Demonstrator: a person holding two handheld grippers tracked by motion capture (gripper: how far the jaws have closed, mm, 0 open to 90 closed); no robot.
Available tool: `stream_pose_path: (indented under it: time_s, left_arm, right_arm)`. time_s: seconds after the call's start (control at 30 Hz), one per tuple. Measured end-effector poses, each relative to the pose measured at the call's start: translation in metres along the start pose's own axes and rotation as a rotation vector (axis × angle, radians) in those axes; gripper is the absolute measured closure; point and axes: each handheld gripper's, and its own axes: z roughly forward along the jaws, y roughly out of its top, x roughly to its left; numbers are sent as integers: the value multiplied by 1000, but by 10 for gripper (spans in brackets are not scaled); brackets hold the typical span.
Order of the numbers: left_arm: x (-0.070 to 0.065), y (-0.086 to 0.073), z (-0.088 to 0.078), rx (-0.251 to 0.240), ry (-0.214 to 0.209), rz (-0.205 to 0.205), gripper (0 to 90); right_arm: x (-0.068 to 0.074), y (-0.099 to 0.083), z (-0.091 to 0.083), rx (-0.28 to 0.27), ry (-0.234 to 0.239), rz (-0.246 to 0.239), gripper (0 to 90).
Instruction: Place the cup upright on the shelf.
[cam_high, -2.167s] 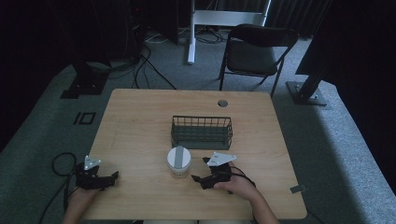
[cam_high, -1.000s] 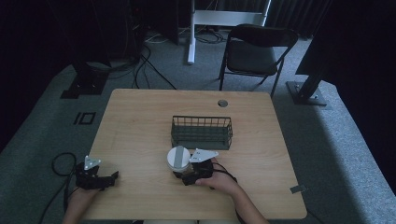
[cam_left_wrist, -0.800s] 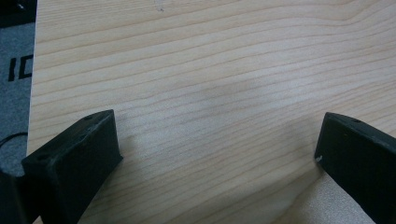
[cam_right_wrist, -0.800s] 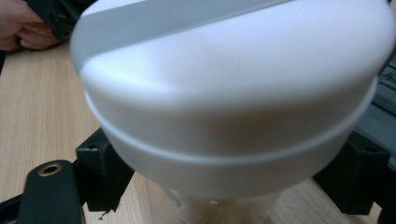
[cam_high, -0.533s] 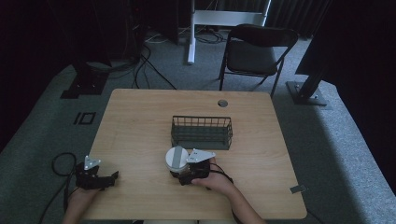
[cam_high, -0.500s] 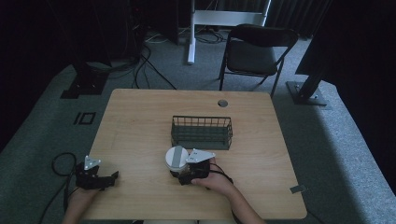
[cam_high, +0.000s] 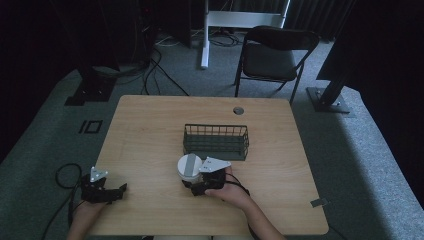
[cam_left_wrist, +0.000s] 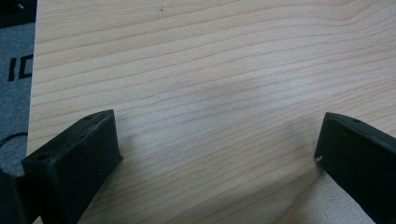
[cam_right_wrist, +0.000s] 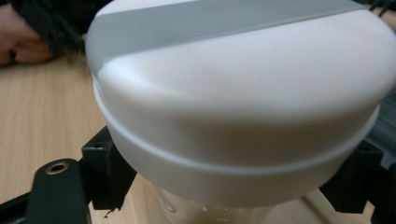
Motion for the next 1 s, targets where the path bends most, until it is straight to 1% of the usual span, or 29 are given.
stream_pose_path:
  time_s: [0.07,0.1,0.13,0.17,0.2,0.37,0.43,0.47,0.63,0.7,0.8,0.83,0.9,0.93,1.0]
  left_arm:
    - [0,0,0,0,0,0,0]
    - [0,0,0,0,0,0,1]
    - [0,0,0,0,0,0,1]
    - [0,0,0,0,0,0,1]
    - [0,0,0,0,0,0,1]
    - [0,0,0,0,0,0,1]
    - [0,0,0,0,0,0,1]
    - [0,0,0,0,0,0,1]
    - [0,0,0,-2,0,-3,1]
    - [0,0,0,-1,0,-1,1]
    - [0,0,0,-1,1,0,1]
    - [0,0,0,-1,0,-1,1]
    - [0,0,0,0,0,0,1]
    - [0,0,0,0,1,0,1]
    - [0,0,0,0,1,0,1]
  right_arm:
    - [1,5,-2,-2,6,-11,184]
    - [1,7,-3,-12,4,-3,184]
    - [1,9,-4,-11,12,-9,183]
    - [2,10,-4,-14,10,-8,184]
    - [1,13,-5,-21,8,5,183]
    - [1,21,-11,-37,15,-2,184]
    - [1,27,-14,-43,17,-13,183]
    - [1,29,-15,-51,14,-10,184]
    - [-3,39,-20,-63,7,-13,184]
    - [-5,44,-23,-80,12,-1,184]
    - [-6,48,-25,-94,-5,2,184]
    - [-8,53,-28,-104,-26,0,184]
    - [-10,58,-31,-107,-43,-13,184]
    - [-11,60,-32,-116,-55,-4,184]
    - [-14,64,-34,-113,-67,-14,184]
